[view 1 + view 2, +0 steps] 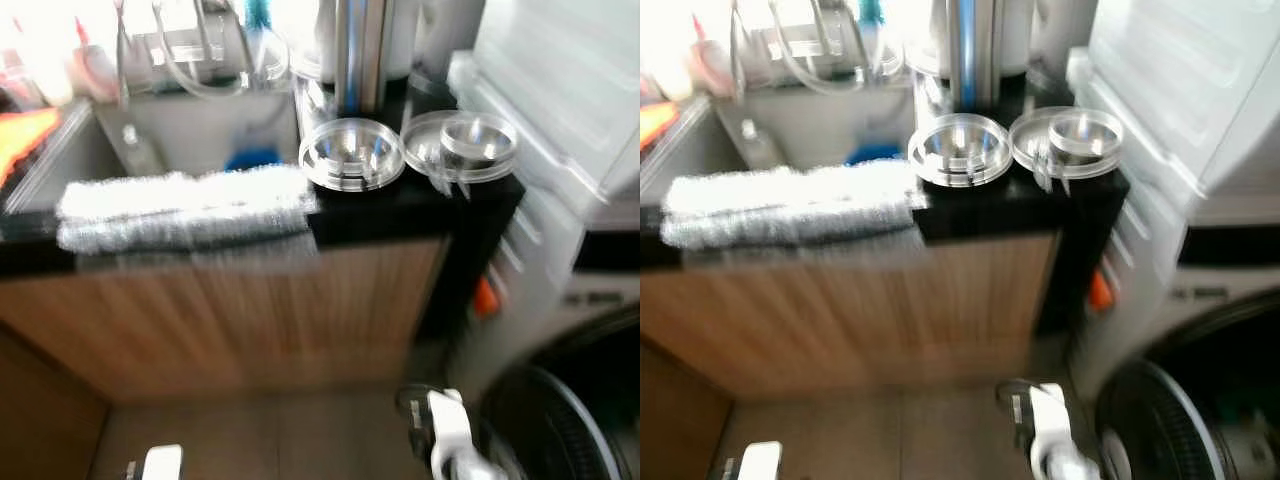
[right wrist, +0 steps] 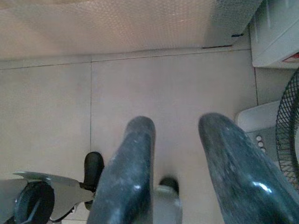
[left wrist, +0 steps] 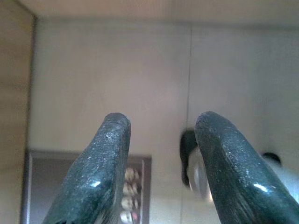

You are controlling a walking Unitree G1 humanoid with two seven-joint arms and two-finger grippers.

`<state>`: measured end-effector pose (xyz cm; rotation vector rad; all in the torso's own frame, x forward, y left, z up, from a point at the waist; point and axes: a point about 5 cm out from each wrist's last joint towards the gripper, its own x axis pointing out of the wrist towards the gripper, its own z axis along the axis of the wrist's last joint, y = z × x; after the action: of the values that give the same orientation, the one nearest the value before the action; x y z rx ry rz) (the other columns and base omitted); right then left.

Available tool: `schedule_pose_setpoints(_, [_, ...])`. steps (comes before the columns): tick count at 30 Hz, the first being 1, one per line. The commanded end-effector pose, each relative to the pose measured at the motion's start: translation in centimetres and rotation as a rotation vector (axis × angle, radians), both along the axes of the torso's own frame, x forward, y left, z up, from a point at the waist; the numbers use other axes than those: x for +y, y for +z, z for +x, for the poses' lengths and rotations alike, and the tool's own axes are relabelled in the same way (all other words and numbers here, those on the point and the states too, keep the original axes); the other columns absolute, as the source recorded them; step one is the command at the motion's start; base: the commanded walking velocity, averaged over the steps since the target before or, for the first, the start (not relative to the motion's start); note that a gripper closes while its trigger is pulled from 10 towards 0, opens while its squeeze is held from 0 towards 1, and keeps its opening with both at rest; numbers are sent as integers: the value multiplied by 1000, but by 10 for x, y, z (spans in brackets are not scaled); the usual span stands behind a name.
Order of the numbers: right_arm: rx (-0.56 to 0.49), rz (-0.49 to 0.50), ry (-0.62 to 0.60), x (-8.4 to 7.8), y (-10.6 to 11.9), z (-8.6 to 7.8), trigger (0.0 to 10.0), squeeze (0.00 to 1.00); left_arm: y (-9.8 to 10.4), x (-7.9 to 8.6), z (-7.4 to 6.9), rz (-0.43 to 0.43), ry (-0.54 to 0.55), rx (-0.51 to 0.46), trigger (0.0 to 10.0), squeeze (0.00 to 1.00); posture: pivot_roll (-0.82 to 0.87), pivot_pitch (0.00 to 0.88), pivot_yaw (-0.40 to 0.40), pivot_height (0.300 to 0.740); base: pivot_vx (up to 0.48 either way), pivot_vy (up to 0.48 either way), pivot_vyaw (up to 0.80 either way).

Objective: Kitchen organization

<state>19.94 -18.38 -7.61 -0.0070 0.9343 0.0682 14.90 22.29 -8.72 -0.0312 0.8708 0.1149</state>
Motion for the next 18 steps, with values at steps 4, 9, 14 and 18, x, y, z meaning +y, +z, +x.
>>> schedule_pose_setpoints(4, [10,-10,-32,-10,0,-3,10000,0,0,-5,2,-18,5,-4,10000,0,-86,20,49,740,289,0,0])
schedule_pose_setpoints(9, [6,-10,-34,-10,0,-2,10000,0,0,-5,2,-18,7,-5,10000,0,-94,40,53,740,287,0,0])
schedule_pose_setpoints(14, [6,-10,-38,-10,0,-2,10000,0,-1,-4,0,-7,8,4,10000,0,-95,52,55,740,111,0,0])
schedule_pose_setpoints(18, [8,-9,-41,-10,0,-2,10000,0,0,-3,1,-8,8,-4,10000,0,-96,64,60,740,0,0,0])
